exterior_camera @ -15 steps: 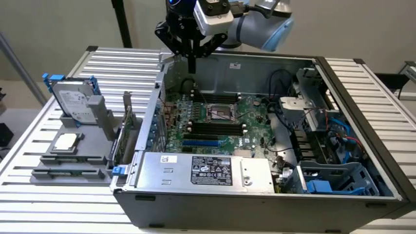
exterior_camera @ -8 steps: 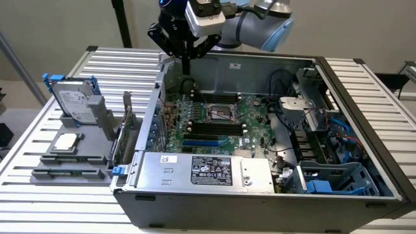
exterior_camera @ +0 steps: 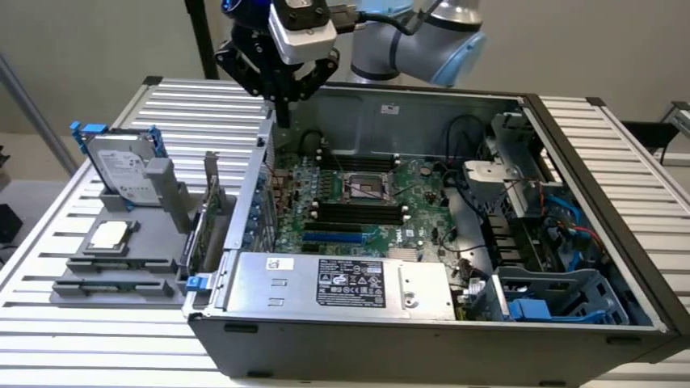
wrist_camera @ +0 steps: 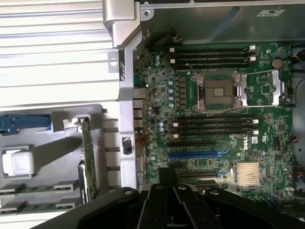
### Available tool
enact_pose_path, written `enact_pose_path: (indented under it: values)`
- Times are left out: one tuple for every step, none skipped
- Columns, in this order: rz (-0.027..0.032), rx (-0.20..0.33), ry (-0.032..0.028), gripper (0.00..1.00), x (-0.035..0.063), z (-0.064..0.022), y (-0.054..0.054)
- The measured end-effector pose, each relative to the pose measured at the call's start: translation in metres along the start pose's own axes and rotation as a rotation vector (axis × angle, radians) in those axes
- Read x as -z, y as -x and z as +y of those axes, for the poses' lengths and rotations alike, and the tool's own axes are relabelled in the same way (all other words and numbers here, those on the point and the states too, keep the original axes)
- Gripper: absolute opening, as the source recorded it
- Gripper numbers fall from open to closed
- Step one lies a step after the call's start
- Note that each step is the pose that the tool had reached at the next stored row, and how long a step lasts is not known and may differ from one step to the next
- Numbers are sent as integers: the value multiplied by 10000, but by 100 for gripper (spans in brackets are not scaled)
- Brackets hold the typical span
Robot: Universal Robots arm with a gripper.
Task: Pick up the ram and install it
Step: 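Reach for the ram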
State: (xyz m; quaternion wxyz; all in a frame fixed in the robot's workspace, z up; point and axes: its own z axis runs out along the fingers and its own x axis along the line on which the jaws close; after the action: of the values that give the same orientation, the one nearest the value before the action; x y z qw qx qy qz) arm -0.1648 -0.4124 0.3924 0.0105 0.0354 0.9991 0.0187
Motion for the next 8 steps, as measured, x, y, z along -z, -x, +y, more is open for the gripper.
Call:
enact_pose_path:
  values:
    - [-1,2,-11,11,1,-12,-35]
    - [-1,2,-22,11,2,-24,-73]
    - [-2,2,-32,11,3,-36,-108]
    - [-3,2,-42,11,4,-48,-144]
    - [-4,1,-54,11,5,-60,-181]
    - [-4,1,-64,11,6,-71,-217]
    - [-5,3,-73,11,6,-83,-252]
    - [-6,3,-83,11,8,-96,-288]
